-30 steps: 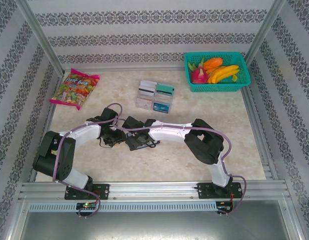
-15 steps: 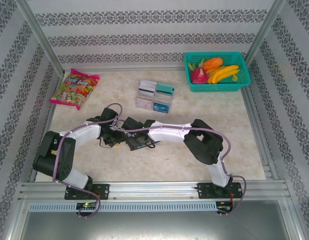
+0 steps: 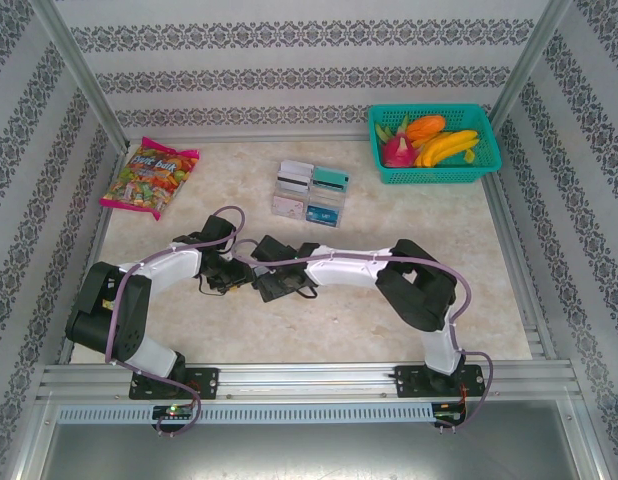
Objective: Put the credit cards into the card holder
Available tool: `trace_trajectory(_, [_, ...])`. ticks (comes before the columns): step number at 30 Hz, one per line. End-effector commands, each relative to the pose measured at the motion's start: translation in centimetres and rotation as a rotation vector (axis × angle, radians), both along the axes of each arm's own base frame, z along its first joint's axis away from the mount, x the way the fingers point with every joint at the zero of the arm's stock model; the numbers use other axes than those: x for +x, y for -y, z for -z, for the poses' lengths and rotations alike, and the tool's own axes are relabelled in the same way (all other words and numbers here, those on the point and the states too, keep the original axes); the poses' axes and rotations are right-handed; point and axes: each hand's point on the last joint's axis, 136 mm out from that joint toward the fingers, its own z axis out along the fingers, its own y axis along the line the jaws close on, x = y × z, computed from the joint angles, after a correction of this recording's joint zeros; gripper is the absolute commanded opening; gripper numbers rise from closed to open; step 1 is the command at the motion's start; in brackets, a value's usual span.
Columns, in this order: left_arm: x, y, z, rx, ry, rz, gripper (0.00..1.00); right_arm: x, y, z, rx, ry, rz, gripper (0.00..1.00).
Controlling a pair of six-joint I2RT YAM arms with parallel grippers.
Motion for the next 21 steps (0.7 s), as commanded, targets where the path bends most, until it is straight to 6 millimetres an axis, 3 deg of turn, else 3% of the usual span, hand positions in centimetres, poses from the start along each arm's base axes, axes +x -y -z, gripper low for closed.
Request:
trace_trajectory(1, [0.7,-0.2,-0.6,-0.006,0.021,-0.014,0.38,0.1,-0.2,-1.2,0.114,-0.049,0.022,0.6])
trace_trajectory(11, [1.2,0.4,-1.8,-0.05,0.059,-0.013,0.38,0.2,-0.9,-2.0,0.302,-0.168,0.023,0.58])
trace_trajectory(16, [1.4,0.5,-2.2,-0.052,0.066,-0.01,0.38,-0.2,-0.3,-1.8,0.17,-0.107,-0.028,0.68])
trace_trajectory(21, [1.6,0.6,-2.0,-0.06,0.063,-0.013,0.38,-0.7,0.4,-0.4,0.031,-0.072,-0.054,0.7])
